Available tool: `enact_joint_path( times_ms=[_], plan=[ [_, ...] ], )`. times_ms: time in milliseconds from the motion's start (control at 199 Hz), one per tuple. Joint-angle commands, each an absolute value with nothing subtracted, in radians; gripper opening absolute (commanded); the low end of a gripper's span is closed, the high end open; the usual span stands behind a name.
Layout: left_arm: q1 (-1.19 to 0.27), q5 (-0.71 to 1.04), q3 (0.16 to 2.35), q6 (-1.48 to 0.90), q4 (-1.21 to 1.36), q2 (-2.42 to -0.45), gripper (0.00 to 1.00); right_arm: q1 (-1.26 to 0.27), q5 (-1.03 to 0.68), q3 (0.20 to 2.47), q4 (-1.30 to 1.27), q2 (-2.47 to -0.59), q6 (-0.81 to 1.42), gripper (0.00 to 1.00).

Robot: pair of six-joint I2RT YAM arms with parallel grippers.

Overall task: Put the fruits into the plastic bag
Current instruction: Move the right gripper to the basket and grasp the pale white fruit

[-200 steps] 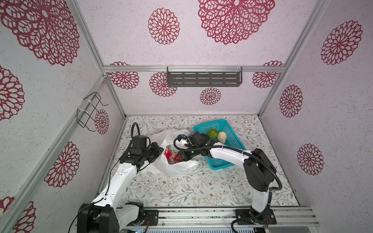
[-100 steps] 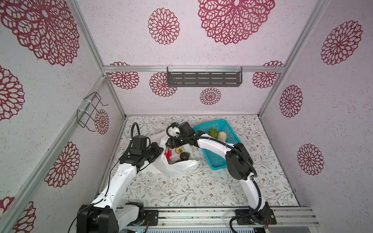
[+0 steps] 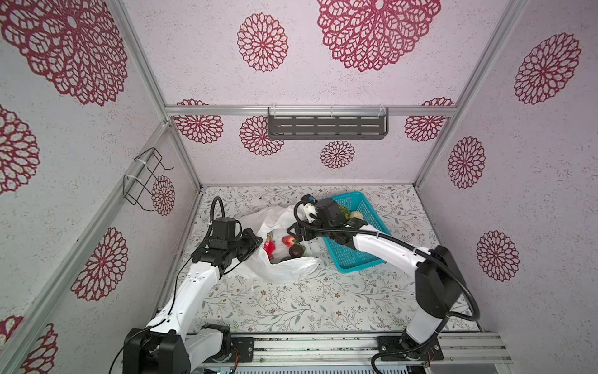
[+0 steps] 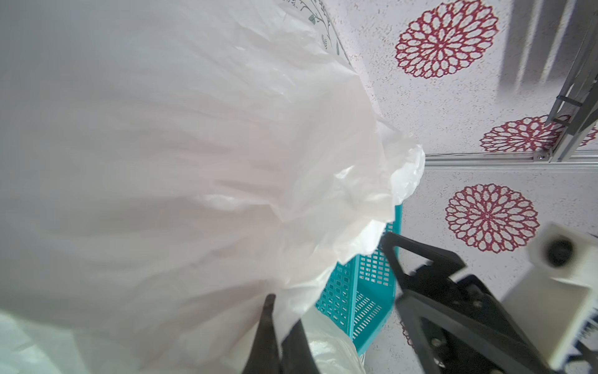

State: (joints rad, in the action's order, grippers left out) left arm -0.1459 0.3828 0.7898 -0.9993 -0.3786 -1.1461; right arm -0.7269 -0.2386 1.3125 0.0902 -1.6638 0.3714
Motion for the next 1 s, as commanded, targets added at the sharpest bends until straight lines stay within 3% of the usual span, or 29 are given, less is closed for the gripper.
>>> enact_joint_path(
  times_ms=[0, 136, 296, 607, 999],
  plan=[
    [-0.152, 0.381, 0.782, -1.002, -0.354, -1.154, 0.0, -0.661, -0.155, 1.239, 0.009, -1.562, 0.416, 0.79],
    [-0.153, 0.381, 0.781, -1.003, -0.353, -1.152, 0.0, -0.552, -0.001, 1.188, 0.052, -1.518, 0.502, 0.81],
    [-0.153, 0.378, 0.784, -1.003, -0.353, -1.149, 0.0, -0.431, 0.146, 1.284, 0.245, -1.612, 0.527, 0.83],
    [-0.153, 0.374, 0.776, -1.003, -0.356, -1.139, 0.0, -0.242, -0.002, 1.352, 0.232, -1.817, 0.68, 0.83],
    [-0.153, 0.368, 0.773, -0.999, -0.369, -1.136, 0.0, -0.216, 0.022, 1.356, 0.136, -1.963, 0.998, 0.82]
  ],
)
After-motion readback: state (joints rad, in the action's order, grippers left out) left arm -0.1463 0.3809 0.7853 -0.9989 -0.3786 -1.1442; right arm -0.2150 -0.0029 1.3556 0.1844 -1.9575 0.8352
